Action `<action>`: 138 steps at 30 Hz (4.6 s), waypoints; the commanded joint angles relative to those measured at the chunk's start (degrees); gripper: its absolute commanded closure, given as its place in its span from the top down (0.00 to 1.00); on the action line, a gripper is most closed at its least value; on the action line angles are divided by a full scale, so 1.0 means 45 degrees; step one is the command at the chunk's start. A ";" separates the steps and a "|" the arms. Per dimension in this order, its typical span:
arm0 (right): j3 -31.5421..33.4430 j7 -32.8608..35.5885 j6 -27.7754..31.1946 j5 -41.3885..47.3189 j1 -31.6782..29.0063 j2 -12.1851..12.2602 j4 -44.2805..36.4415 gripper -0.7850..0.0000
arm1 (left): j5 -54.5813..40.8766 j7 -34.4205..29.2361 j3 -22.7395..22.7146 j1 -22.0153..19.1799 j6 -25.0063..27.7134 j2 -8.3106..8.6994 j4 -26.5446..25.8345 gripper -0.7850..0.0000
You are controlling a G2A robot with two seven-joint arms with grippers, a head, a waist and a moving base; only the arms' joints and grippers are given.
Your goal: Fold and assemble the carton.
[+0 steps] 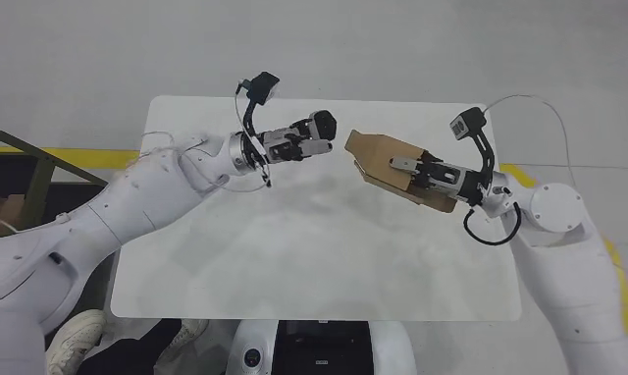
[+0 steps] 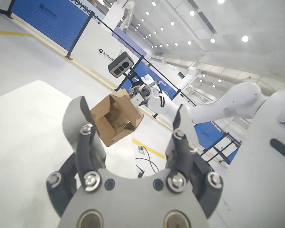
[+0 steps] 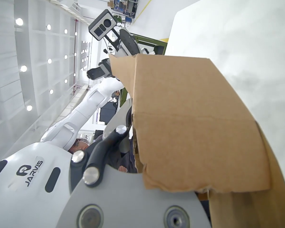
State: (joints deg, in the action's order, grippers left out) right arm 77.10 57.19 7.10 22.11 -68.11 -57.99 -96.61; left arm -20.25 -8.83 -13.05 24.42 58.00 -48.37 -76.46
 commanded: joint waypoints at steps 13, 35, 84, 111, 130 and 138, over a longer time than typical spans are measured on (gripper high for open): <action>-0.0028 -0.0564 -0.0333 -0.0893 -0.0278 0.0048 -0.0769 0.00 | -0.3943 -0.7124 -0.0636 -0.0128 -0.2191 -0.0097 0.0474 1.00; -0.0129 -0.0824 -0.0552 -0.1132 -0.0767 0.0086 -0.2004 0.00 | -0.2349 -0.7830 -0.1603 0.0006 -0.4478 -0.1566 0.1525 1.00; -0.0130 -0.0657 -0.0515 0.1331 -0.0823 0.0001 -0.1982 0.00 | -0.1389 -0.9760 -0.4213 0.1898 -0.4166 -0.2374 0.1421 1.00; 0.0048 -0.0456 -0.0088 0.1805 -0.1041 -0.0024 -0.1838 0.00 | -0.1643 -1.0497 -0.5446 0.2323 -0.3669 -0.2852 0.2294 1.00; -0.0708 0.0382 -0.0232 0.1201 -0.0665 -0.0056 -0.2073 0.00 | -0.1130 -1.0108 -0.6395 0.2731 -0.4319 -0.2894 0.1825 1.00; -0.0685 0.0279 -0.0195 0.1338 -0.0597 -0.0066 -0.2015 0.00 | -0.1192 -1.0858 -0.6079 0.2691 -0.4378 -0.3164 0.1737 1.00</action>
State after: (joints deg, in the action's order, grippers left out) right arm 74.03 58.45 6.25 28.03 -70.80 -58.28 -105.70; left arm -25.62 -57.33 -40.53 36.50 38.27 -62.49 -68.47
